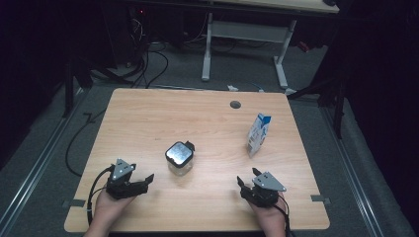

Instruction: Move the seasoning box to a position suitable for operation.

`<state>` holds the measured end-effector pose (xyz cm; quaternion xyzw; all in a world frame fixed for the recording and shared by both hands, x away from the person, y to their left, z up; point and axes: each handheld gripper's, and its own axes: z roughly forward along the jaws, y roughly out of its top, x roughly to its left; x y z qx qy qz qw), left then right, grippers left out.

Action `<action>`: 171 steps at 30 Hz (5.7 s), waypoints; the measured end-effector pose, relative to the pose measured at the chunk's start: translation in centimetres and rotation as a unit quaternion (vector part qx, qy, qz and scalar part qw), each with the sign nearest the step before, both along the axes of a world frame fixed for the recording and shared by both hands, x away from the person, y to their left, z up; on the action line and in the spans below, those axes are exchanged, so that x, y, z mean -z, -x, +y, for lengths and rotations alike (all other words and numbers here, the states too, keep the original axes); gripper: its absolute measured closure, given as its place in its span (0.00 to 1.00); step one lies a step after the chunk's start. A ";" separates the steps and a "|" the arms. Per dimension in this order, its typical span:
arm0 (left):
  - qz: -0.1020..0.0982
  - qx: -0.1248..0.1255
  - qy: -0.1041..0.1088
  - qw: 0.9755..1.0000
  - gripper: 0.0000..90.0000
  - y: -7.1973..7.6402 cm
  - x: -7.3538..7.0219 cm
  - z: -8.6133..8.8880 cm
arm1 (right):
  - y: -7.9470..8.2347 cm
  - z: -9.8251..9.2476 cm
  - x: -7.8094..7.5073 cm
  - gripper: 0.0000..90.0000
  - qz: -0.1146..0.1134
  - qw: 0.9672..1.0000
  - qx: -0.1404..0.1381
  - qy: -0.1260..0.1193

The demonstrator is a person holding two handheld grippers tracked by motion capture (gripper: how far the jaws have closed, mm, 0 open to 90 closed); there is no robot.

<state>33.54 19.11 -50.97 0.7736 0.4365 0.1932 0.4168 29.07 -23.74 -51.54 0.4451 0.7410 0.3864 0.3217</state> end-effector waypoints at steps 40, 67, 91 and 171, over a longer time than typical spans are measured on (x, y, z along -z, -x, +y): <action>0.007 0.013 0.066 0.998 0.25 -0.8 0.7 1.7 | -0.2 0.4 0.3 0.40 0.007 1.000 -0.019 0.010; -0.007 0.040 0.041 0.998 0.45 -1.6 0.0 0.1 | -0.1 1.1 0.2 0.45 0.010 0.999 -0.039 0.006; -0.012 0.017 0.033 0.999 0.62 -5.3 -0.1 -2.0 | -0.8 1.6 -0.2 0.18 0.033 0.999 -0.028 -0.005; -0.047 0.120 0.023 0.991 1.00 1.1 -0.5 -8.1 | -0.9 1.8 0.4 0.17 0.050 0.998 -0.046 -0.001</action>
